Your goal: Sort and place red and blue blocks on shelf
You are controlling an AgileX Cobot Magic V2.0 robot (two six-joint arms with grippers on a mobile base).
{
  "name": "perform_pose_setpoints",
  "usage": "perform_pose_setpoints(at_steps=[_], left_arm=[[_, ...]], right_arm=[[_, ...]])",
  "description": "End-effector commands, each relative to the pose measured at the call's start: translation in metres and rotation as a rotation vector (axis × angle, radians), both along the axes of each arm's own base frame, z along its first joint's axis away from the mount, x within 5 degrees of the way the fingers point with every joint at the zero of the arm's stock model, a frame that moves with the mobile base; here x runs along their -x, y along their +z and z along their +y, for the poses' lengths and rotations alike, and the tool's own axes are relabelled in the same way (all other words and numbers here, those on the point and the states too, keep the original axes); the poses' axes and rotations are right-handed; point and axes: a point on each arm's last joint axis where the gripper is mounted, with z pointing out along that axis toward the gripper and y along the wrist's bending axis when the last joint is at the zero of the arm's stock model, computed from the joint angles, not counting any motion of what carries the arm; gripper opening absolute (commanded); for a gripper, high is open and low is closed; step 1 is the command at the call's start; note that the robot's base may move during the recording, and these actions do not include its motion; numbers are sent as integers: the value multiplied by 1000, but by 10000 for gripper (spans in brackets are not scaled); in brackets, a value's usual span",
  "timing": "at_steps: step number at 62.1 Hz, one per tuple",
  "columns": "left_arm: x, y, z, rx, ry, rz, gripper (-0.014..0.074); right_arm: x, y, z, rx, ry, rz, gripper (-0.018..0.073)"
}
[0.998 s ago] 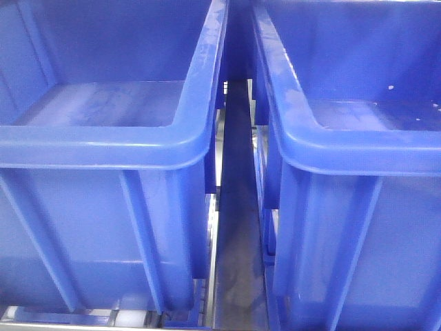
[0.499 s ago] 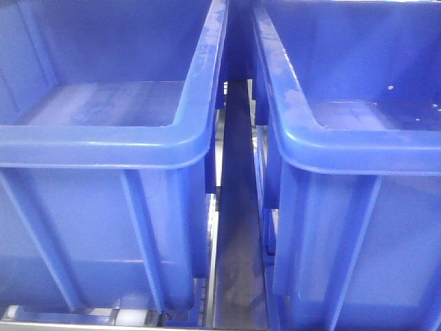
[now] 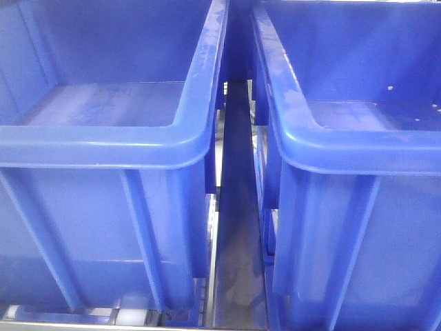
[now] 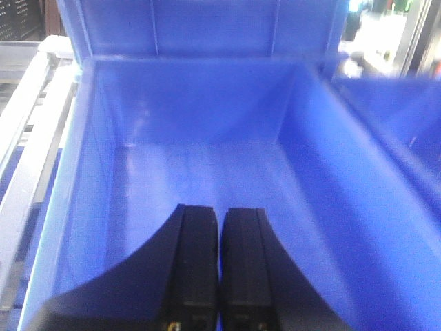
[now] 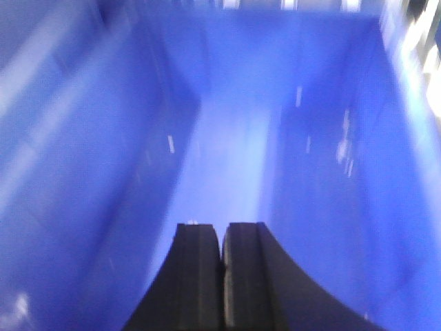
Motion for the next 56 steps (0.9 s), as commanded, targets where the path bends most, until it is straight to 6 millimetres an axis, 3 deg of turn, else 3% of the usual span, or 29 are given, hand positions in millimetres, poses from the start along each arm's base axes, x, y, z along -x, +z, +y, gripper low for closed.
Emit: perform_pose_setpoints(at_steps=[1, 56], left_arm=[[4, 18, 3, 68, 15, -96, 127], [3, 20, 7, 57, 63, -130, 125]], right_arm=[[9, 19, -2, -4, -19, -136, 56], [14, 20, -3, -6, -19, -154, 56]])
